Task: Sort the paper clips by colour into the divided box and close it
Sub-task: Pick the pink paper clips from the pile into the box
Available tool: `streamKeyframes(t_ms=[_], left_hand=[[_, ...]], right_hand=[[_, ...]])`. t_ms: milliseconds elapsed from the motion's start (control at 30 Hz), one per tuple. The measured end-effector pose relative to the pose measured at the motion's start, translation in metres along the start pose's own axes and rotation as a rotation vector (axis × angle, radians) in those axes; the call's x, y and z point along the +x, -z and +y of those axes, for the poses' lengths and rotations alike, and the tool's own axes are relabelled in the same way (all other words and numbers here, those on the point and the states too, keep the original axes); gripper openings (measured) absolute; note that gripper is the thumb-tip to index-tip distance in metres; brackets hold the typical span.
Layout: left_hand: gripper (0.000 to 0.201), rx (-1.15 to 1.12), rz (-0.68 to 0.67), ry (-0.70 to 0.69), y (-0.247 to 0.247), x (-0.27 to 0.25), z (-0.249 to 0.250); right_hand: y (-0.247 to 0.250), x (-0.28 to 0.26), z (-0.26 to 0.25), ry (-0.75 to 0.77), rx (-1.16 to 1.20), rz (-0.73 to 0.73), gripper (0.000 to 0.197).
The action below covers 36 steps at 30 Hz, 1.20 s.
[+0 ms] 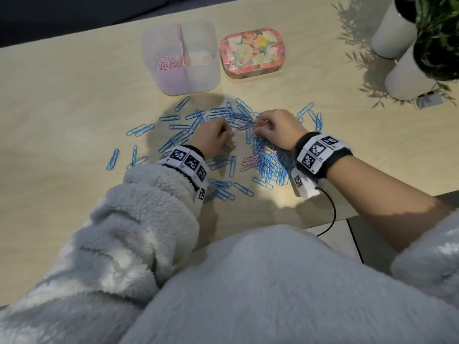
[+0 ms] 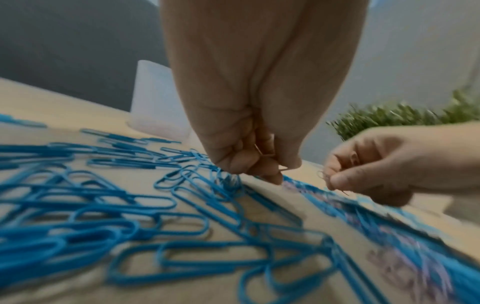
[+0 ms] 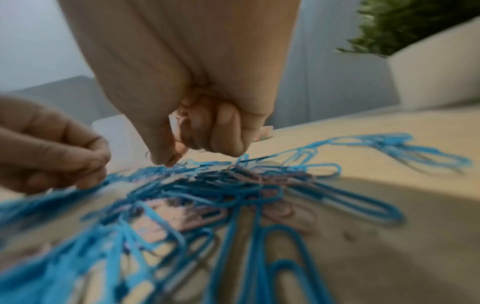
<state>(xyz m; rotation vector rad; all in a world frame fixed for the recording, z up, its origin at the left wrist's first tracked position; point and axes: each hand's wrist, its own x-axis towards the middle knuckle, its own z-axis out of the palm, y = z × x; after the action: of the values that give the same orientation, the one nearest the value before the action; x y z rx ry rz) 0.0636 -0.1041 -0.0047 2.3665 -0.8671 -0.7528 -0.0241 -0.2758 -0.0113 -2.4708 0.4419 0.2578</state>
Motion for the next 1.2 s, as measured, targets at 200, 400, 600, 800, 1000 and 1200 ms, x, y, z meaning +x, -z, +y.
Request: streamKeyframes(t_ms=[200,400,600,800,1000,1200], left_hand=[[0.016,-0.493,-0.006,0.122,0.006,0.016,0.004],[0.024,-0.701,-0.086,0.309,0.003,0.032,0.023],[0.019,0.068,0.008,0.037,-0.006,0.03,0.018],[0.013,0.179,-0.008,-0.01,-0.009,0.028,0.018],[0.005,0.049,0.008,0.027,-0.001,0.021,0.004],[0.005,-0.309,-0.04,0.128,0.009,0.02,-0.002]], right_hand=[[0.007,-0.007,0.013,-0.282,0.96,0.128,0.022],[0.018,-0.006,0.014,-0.404,1.487,-0.05,0.028],[0.01,0.004,-0.002,-0.377,0.997,0.078,0.034],[-0.008,0.018,-0.004,-0.16,0.349,0.123,0.013],[-0.007,0.017,0.0,-0.145,0.12,0.075,0.009],[0.014,0.01,0.016,-0.25,0.252,0.244,0.016]])
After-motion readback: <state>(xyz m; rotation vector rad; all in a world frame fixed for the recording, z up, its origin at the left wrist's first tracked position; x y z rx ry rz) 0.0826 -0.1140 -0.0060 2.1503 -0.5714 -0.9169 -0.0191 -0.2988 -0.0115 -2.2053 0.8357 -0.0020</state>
